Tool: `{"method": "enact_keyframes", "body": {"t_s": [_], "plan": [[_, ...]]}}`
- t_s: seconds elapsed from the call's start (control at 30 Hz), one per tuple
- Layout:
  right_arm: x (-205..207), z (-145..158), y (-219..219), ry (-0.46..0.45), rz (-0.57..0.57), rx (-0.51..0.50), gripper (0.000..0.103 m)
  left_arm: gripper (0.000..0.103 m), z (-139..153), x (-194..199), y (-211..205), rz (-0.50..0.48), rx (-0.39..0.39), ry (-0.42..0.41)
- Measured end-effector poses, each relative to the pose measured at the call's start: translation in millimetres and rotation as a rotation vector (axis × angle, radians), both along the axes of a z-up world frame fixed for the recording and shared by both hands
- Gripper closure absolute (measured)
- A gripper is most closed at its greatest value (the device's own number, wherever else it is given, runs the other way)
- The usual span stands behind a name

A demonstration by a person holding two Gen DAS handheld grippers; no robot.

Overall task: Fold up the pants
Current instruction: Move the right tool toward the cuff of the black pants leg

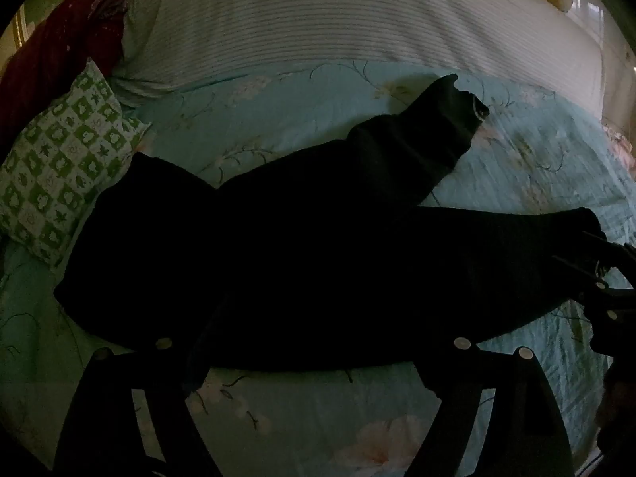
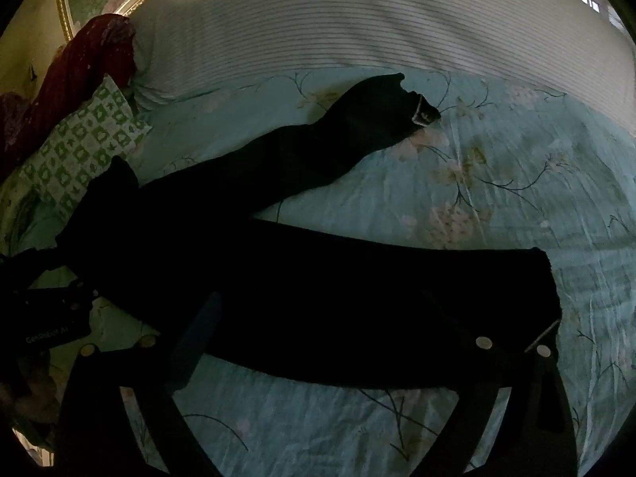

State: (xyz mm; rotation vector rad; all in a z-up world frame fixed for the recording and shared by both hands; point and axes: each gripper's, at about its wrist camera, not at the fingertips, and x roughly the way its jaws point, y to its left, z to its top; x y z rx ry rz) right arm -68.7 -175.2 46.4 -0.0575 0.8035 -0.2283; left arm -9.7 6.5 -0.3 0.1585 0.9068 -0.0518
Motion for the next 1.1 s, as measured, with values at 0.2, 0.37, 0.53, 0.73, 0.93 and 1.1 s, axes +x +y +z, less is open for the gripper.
{"method": "enact_keyframes", "body": {"t_s": [0.2, 0.37, 0.53, 0.73, 0.93, 1.1], "plan": [[-0.3, -3.6, -2.9, -0.008, -0.001, -0.001, 0.007, 0.020, 0.3, -0.3, 3.9, -0.003, 0.000, 0.003], [1.1, -0.7, -7.2, -0.005, 0.001, 0.006, 0.007, 0.020, -0.5, -0.7, 4.3, -0.004, 0.000, 0.004], [-0.7, -2.9, -5.4, 0.002, -0.009, -0.001, 0.007, 0.020, -1.5, -1.1, 4.6, -0.002, -0.001, 0.007], [-0.9, -2.7, -6.1, -0.007, -0.003, -0.001, 0.007, 0.020, -3.2, 0.7, 6.0, -0.001, -0.003, 0.015], [-1.1, -2.5, -6.0, -0.020, 0.000, 0.002, 0.007, 0.020, -3.3, 3.8, 6.9, -0.007, -0.005, 0.019], [0.4, -2.3, -6.8, -0.018, -0.004, 0.014, 0.007, 0.020, -4.7, 6.5, 6.5, -0.011, -0.002, 0.024]]}}
